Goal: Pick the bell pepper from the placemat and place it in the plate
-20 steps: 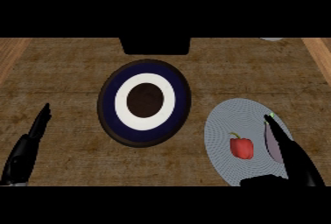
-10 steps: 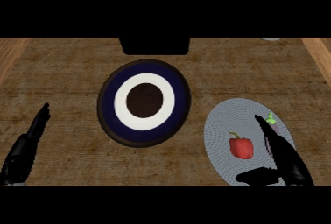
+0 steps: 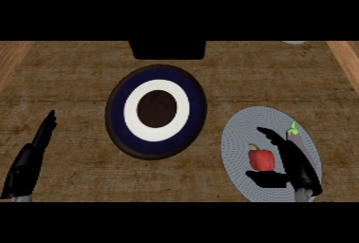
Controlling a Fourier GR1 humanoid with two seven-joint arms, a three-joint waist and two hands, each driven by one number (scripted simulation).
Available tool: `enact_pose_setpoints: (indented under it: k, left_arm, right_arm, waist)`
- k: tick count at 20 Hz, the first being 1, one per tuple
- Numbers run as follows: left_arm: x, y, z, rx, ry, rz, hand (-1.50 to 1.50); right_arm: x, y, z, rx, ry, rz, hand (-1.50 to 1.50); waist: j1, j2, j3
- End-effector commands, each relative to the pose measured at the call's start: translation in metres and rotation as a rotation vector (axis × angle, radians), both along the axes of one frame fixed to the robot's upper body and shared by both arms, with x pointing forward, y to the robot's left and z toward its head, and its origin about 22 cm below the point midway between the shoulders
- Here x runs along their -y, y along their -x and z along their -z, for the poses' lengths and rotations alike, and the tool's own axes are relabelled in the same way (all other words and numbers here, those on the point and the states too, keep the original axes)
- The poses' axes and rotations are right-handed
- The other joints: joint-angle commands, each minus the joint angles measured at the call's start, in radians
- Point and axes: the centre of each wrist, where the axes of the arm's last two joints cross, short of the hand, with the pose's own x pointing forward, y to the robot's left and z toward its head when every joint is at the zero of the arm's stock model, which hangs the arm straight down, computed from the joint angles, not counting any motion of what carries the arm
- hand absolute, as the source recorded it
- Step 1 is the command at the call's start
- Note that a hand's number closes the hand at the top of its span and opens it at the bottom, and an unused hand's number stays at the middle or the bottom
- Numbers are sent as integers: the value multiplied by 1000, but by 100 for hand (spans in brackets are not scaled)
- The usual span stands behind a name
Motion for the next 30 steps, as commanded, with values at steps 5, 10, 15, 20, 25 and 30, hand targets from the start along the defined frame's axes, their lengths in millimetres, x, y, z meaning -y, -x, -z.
enact_pose_setpoints:
  k: [5, 10, 15, 20, 25, 30]
  left_arm:
    - [-12, 6, 6, 12, 1, -3, 0]
    - [10, 4, 13, -11, 6, 6, 0]
    - [12, -18, -7, 22, 4, 79, 0]
    - [23, -25, -14, 39, 10, 118, 0]
    - [8, -23, -10, 38, -2, 86, 0]
    - [27, -21, -13, 35, 1, 81, 0]
  right_arm:
    - [11, -7, 16, 80, -14, 5, 150]
    - [7, -8, 30, 127, 16, 4, 150]
    - [37, -89, -14, 147, 174, -303, 150]
    - [74, -130, -50, 246, 259, -425, 150]
    - [90, -158, -62, 464, 202, -412, 150]
    - [99, -173, -75, 704, 160, -425, 150]
  waist:
    - [0, 0, 0]
    - [0, 0, 0]
    - [74, 26, 3]
    - [119, 41, 7]
    - [93, 33, 5]
    - [69, 23, 5]
